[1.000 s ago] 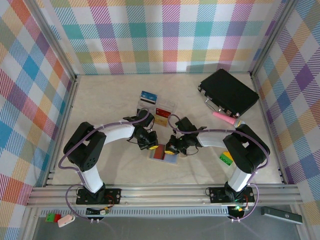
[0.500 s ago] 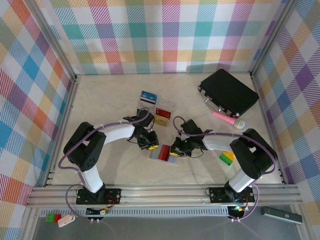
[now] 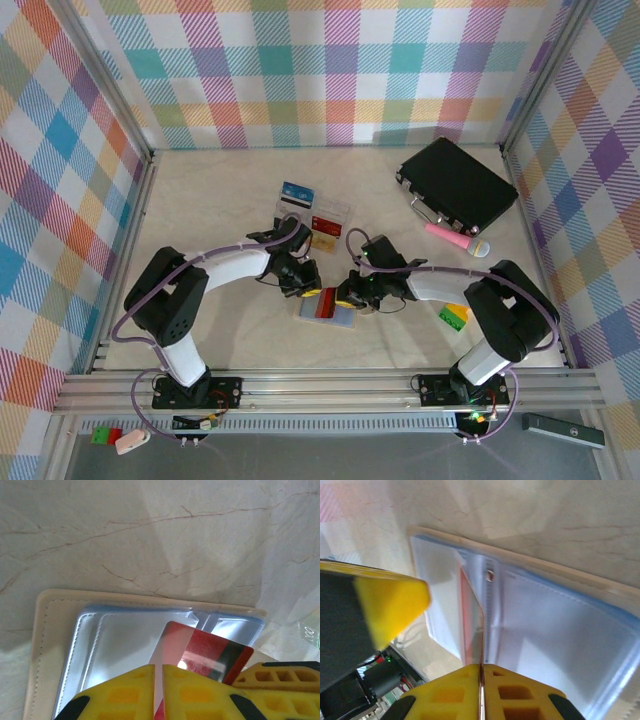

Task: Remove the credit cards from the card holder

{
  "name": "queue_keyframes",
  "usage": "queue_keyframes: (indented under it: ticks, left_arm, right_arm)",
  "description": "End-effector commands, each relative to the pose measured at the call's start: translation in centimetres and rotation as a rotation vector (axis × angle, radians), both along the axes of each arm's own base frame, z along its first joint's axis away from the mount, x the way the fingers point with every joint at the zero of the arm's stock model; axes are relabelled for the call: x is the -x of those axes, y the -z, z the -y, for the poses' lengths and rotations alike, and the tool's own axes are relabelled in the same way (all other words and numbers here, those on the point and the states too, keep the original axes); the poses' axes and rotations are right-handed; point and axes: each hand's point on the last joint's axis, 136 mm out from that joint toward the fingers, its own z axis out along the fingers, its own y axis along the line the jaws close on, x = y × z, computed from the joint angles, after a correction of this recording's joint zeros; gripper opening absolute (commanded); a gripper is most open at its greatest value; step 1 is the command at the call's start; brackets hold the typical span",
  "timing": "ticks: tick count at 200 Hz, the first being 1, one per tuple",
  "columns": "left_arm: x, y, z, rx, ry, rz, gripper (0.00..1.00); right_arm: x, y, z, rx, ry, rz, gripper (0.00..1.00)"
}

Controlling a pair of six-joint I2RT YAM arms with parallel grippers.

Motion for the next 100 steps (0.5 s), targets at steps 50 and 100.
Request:
queue_keyframes:
  ticks: [50, 100]
  left_arm:
    - [1.3, 2.4, -0.8, -0.070, 0.004, -0.061, 0.10]
    - [1.2, 2.5, -1.0, -0.083, 0.000, -0.057, 0.10]
  right_arm:
    - [-1.1, -0.9, -1.4, -0.065, -0.008, 0.045, 0.20]
    - [-1.3, 0.3, -0.6, 0.018, 0.015, 0.040, 0.14]
